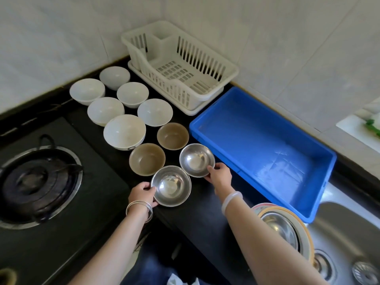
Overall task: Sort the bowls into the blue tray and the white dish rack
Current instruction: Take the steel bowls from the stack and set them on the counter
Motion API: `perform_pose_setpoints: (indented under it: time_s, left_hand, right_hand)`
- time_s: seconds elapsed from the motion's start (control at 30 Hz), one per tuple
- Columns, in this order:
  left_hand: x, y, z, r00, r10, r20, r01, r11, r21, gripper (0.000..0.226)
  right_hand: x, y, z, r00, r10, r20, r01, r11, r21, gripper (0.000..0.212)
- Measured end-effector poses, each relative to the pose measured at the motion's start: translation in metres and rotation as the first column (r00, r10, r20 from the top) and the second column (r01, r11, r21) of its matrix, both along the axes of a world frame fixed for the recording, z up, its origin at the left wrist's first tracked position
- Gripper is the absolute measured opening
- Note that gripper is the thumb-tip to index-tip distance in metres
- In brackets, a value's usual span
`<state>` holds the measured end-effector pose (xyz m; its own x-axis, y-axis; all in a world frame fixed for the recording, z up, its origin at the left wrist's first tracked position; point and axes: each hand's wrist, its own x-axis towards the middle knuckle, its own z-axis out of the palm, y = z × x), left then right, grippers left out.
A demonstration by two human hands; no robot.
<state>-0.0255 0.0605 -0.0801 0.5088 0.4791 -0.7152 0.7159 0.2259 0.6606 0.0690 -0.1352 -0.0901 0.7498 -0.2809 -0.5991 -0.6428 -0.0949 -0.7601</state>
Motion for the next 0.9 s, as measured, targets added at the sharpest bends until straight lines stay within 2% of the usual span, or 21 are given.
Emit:
perform_pose_setpoints:
  time_s: [0.17,0.3,0.43,0.63,0.8,0.9]
  left_hand:
    - [-0.001,-0.001,0.002,0.999,0.005,0.041,-0.008,0.997,0.081,0.021]
    - [-0.002,-0.003,0.005,0.997,-0.021,0.071,0.009,0.986,0.165,0.012]
    - [-0.005,-0.002,0.015,0.988,-0.140,0.058,0.117,0.949,0.292,0.022]
    - [-0.005,-0.016,0.040,0.944,-0.326,0.056,0.250,0.813,0.527,0.026]
    - [0.005,-0.062,0.054,0.877,-0.458,0.146,0.332,0.797,0.504,0.020]
    - [0.005,-0.105,0.055,0.767,-0.623,0.152,0.492,0.724,0.484,0.019]
  right_hand:
    - [-0.003,0.000,0.000,1.000,0.023,-0.006,-0.023,1.000,0.020,0.014]
    - [-0.005,-0.002,0.002,0.996,0.082,-0.028,-0.081,0.996,0.035,0.028]
    - [-0.009,-0.008,0.010,0.988,0.147,-0.050,-0.146,0.989,0.025,0.037]
    - [-0.027,-0.033,0.039,0.954,0.289,0.080,-0.265,0.938,-0.223,0.029]
    - [-0.065,-0.086,0.065,0.945,0.291,0.152,-0.205,0.884,-0.420,0.016]
    - [-0.100,-0.129,0.071,0.965,0.230,0.127,-0.118,0.813,-0.570,0.014]
